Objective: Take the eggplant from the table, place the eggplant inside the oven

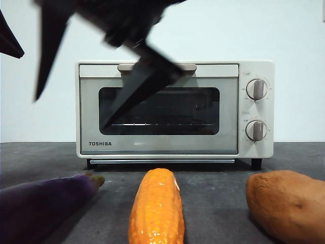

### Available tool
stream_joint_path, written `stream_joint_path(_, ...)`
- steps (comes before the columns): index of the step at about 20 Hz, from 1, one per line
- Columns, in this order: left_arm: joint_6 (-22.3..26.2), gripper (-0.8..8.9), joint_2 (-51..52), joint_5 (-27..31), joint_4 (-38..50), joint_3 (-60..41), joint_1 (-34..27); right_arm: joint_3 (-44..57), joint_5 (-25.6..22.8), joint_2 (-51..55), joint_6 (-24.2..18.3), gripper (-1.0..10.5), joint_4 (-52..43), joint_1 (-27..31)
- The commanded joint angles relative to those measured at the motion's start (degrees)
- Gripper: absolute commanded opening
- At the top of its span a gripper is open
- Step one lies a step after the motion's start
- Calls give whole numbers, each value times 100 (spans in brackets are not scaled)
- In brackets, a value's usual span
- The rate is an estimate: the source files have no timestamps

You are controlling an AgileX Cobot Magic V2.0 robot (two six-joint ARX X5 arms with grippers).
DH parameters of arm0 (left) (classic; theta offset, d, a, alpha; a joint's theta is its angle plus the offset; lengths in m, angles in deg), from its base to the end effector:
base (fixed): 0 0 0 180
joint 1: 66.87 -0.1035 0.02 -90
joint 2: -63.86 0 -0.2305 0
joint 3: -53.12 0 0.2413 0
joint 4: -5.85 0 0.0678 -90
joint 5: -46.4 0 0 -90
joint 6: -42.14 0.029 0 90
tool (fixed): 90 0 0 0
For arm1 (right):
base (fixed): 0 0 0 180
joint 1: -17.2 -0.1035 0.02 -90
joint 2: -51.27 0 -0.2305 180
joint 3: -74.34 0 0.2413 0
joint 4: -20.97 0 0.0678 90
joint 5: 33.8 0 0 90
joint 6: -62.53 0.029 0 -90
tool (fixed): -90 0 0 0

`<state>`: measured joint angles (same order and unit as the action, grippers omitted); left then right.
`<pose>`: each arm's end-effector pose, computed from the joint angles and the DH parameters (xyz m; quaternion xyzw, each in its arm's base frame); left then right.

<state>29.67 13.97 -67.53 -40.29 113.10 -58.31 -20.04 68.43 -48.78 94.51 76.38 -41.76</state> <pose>0.1815 -0.0392 0.2666 -0.1403 0.3337 -0.2311 0.9031 0.1736 0.3003 0.2225 -0.0008 0.5865 0.3534 0.7288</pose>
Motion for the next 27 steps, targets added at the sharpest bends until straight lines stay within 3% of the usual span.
stream_joint_path(1, 131, 6, -46, 17, 35, 98, 20, -398, -33, -614, 63, 382, 35, -155)
stream_joint_path(13, 262, 6, -46, 17, -44, 98, 20, -1051, -50, -2015, 15, 375, 94, -166)
stream_joint_path(20, 391, 6, -46, 61, -4, 98, 13, -1051, -63, -2022, 20, 165, 13, -177)
stream_joint_path(23, 479, 6, -46, 461, -44, 175, 2, -1134, 92, -2000, 9, 163, 190, -192)
stream_joint_path(27, 584, 6, -46, 710, -31, 584, -138, -1718, 122, -1742, -699, 163, 1384, -208)
